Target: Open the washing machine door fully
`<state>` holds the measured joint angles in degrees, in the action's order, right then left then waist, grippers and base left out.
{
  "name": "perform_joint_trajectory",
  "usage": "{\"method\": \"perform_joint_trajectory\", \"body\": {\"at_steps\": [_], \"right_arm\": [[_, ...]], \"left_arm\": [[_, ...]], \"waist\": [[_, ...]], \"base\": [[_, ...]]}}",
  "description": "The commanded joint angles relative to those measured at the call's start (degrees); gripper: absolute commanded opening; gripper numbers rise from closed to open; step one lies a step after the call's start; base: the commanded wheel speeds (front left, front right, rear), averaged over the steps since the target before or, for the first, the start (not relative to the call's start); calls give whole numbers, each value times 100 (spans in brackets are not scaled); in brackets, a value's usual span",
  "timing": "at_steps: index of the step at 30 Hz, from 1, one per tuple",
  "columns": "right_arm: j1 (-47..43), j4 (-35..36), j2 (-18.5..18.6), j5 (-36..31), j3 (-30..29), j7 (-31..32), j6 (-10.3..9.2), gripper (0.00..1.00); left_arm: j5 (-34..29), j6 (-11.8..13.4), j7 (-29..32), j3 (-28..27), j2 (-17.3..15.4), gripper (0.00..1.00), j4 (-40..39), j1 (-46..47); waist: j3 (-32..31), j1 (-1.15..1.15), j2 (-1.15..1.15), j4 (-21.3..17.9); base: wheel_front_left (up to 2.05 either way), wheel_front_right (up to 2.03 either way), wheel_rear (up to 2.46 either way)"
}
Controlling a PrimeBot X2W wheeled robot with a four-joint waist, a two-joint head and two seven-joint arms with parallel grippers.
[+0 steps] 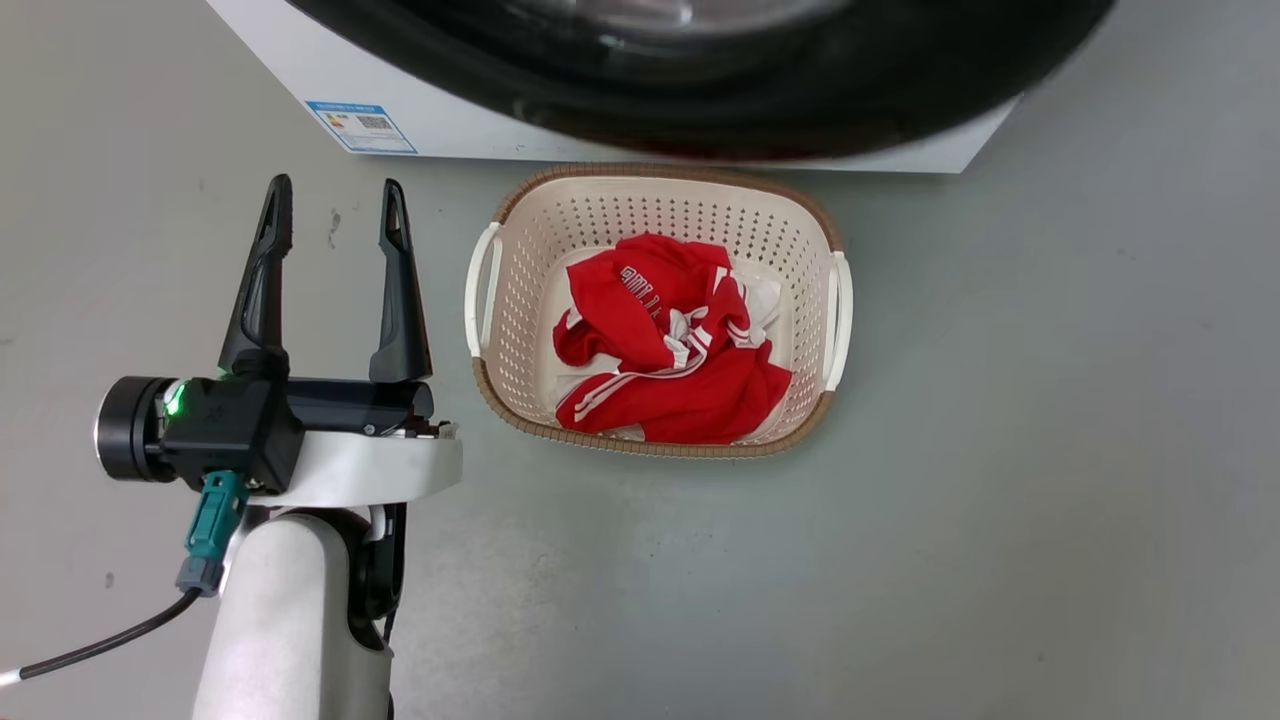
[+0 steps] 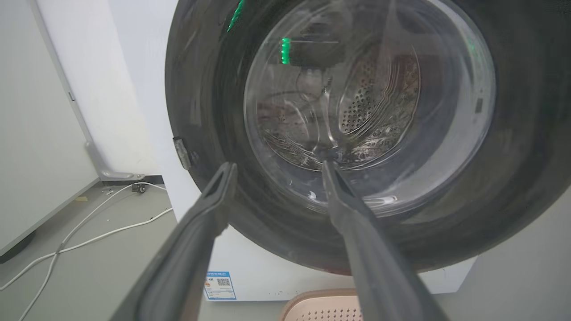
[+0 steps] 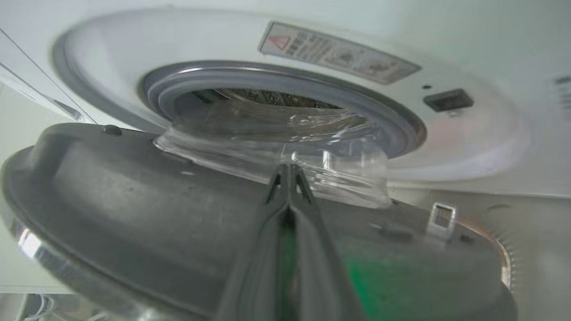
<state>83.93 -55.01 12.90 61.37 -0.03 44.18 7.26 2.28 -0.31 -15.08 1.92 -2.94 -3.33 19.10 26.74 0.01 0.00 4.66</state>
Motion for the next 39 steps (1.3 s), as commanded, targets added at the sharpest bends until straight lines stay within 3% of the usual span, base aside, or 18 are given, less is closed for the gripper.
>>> {"method": "perform_joint_trajectory", "body": {"at_steps": [1, 10, 24, 30, 39], "right_arm": [[-338, 135, -137, 133, 7, 333, 30, 0], [-1165, 712, -253, 481, -77, 1287, 30, 0], [-3011, 1814, -982, 1120, 137, 2358, 30, 0], [-3786, 2241, -1036, 2003, 906, 2272, 30, 0], [-4370, 2762, -1014, 2823, 2346, 1372, 30, 0]], "left_arm": [[3, 12, -12, -12, 5, 100, 31, -22], [-43, -9, -12, -49, 5, 100, 162, -289], [-58, -93, -12, 124, 7, 100, 390, -981], [-24, -117, -12, 236, 6, 100, 473, -1249], [-32, -118, -12, 286, 7, 100, 490, -1497]], "waist": [[-105, -1, 0, -20], [-593, -1, 0, -96], [-1670, -1, 0, -108], [-2042, -1, 0, -42], [-2230, -1, 0, -4]], "base": [[0, 0, 0], [0, 0, 0], [0, 0, 0], [0, 0, 0], [0, 0, 0]]}}
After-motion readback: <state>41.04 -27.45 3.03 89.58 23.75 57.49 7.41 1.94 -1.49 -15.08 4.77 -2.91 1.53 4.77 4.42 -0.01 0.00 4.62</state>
